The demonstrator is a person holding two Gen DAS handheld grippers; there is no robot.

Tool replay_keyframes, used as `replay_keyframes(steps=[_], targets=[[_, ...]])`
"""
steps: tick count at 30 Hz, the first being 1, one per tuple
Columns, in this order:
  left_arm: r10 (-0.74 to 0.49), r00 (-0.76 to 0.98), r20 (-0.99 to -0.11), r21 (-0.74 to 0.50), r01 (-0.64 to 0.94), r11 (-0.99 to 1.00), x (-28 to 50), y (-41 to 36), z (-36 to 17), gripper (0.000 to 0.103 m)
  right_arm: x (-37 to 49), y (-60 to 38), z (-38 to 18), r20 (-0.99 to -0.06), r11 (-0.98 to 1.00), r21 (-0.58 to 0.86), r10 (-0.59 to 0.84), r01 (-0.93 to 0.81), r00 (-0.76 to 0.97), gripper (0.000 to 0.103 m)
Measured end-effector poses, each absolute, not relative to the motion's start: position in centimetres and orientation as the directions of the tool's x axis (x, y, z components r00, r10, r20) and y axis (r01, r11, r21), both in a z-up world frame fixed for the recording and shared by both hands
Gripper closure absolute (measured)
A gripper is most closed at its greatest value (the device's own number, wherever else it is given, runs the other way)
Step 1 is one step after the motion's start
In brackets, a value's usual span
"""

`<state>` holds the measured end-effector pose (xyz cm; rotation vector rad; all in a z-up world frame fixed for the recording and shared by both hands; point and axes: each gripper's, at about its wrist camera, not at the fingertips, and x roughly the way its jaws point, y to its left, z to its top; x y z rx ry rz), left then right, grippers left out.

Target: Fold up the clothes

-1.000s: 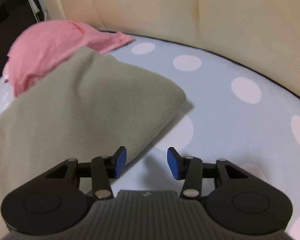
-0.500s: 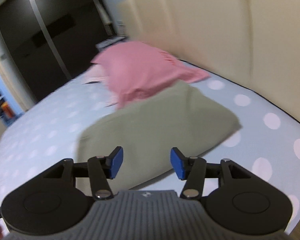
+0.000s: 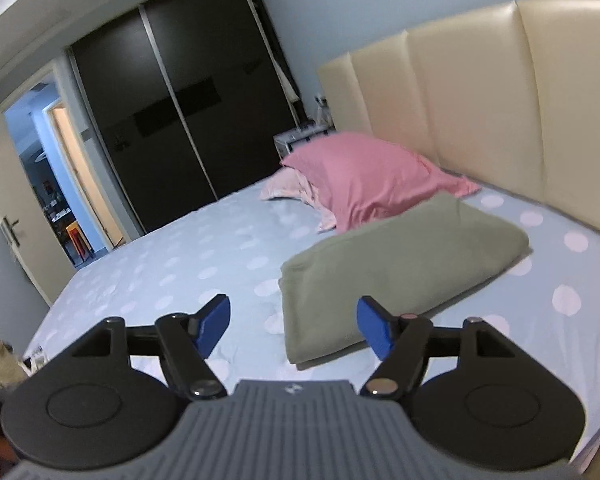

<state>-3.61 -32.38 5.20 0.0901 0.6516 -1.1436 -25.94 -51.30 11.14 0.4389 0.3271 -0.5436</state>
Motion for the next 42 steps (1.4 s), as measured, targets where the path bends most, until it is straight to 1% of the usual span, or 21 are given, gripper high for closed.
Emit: replay_keyframes(steps=[5,8,10,13,16,19,20,23,25,31,36,39,42], targets=[[-0.821,0.262,-0.508,-0.211,0.886,0.413,-6.2,-33.0,4.4,0.043,-26.6,-48.4,8.2,-0.431,0.769,0.246,-0.459,0.591,0.777,0.022],[-0.818,0.268,-0.509,-0.191,0.891,0.411,-7.5,-33.4,3.6,0.038,-26.8,-47.7,6.0,-0.441,0.741,0.162,-0.536,0.651,0.720,0.020],[-0.806,0.282,-0.520,-0.163,0.894,0.418,-8.2,-34.0,2.9,0.038,-27.0,-47.4,4.9,-0.457,0.724,0.130,-0.563,0.678,0.689,0.019],[-0.791,0.286,-0.541,-0.118,0.905,0.409,-9.4,-35.0,1.8,0.035,-27.6,-47.8,3.3,-0.486,0.704,0.163,-0.552,0.691,0.677,0.019],[-0.767,0.286,-0.575,-0.093,0.908,0.409,-10.3,-36.0,0.6,0.034,-28.2,-47.8,2.1,-0.490,0.684,0.210,-0.545,0.699,0.681,0.019],[-0.744,0.294,-0.601,-0.077,0.904,0.420,-10.6,-36.6,-0.3,0.031,-27.9,-47.8,1.3,-0.503,0.694,0.202,-0.532,0.691,0.681,0.019],[-0.739,0.300,-0.604,-0.072,0.902,0.425,-10.5,-36.7,-0.6,0.029,-27.8,-47.8,1.1,-0.506,0.691,0.199,-0.534,0.695,0.677,0.018],[-0.725,0.321,-0.610,-0.053,0.896,0.441,-10.4,-36.9,-1.4,0.029,-27.4,-47.9,0.5,-0.520,0.679,0.197,-0.539,0.707,0.663,0.017],[-0.715,0.315,-0.625,-0.066,0.891,0.450,-10.2,-37.0,-1.9,0.029,-27.1,-48.1,0.2,-0.530,0.668,0.200,-0.542,0.717,0.653,0.017],[-0.696,0.339,-0.633,-0.037,0.884,0.465,-10.4,-36.8,-2.3,0.029,-26.5,-47.3,0.7,-0.522,0.681,0.168,-0.552,0.713,0.650,0.016],[-0.694,0.349,-0.630,-0.059,0.869,0.491,-10.1,-36.3,-2.2,0.028,-26.1,-46.0,1.1,-0.511,0.722,0.112,-0.548,0.683,0.663,0.016],[-0.693,0.373,-0.617,-0.037,0.866,0.499,-10.4,-36.1,-2.0,0.028,-26.2,-45.9,1.3,-0.507,0.724,0.120,-0.544,0.679,0.669,0.016],[-0.698,0.378,-0.609,-0.044,0.862,0.505,-10.5,-36.0,-1.9,0.028,-26.2,-46.1,1.3,-0.513,0.715,0.125,-0.547,0.688,0.662,0.016]])
